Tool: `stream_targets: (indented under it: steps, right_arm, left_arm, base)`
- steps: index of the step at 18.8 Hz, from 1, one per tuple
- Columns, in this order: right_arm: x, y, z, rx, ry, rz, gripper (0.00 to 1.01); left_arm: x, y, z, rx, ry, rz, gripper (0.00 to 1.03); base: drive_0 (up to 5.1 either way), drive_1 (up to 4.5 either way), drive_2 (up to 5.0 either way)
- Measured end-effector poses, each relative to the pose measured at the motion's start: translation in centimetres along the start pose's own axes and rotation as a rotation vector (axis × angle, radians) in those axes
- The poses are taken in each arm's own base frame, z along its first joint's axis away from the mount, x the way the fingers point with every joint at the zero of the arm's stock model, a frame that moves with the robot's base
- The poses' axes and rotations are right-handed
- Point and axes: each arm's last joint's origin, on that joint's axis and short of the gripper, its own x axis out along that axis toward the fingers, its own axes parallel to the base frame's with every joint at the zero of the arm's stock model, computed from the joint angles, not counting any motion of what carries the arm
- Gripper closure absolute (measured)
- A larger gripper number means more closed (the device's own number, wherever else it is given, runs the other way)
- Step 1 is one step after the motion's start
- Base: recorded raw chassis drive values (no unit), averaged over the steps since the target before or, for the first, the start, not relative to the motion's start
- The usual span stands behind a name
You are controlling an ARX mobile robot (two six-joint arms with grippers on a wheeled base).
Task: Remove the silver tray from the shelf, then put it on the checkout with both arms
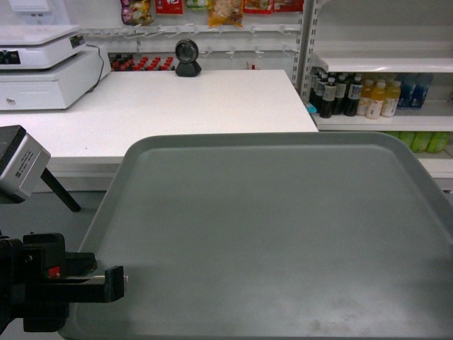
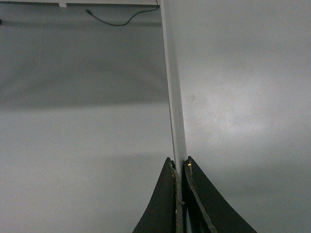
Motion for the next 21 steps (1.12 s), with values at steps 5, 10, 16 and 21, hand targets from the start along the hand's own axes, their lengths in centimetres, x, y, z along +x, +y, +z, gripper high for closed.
stream_targets:
  steps: [5, 10, 16, 21]
  right_arm:
    - [0.01, 0.00, 0.00, 0.000, 0.000, 0.000, 0.99]
    - [0.01, 0.02, 0.03, 0.000, 0.000, 0.003, 0.99]
    - [0.01, 0.02, 0.04, 0.000, -0.001, 0.003, 0.99]
    - [0.00, 0.03, 0.06, -0.001, -0.002, 0.003, 0.99]
  left_arm:
    - [0.00, -0.01, 0.03, 0.000, -0.002, -0.001, 1.00]
    - [0.00, 0.04, -0.05, 0.001, 0.004, 0.003, 1.00]
    - [-0.01, 0.02, 0.02, 0.000, -0.002, 0.001, 1.00]
    - [-0.01, 0.02, 0.00, 0.000, 0.000, 0.001, 1.00]
  base:
    - [-4.8, 3.71, 0.9]
    - [0.0, 1.14, -1.2]
    - [0.0, 4.21, -4.2]
    - [0.0, 4.17, -4.2]
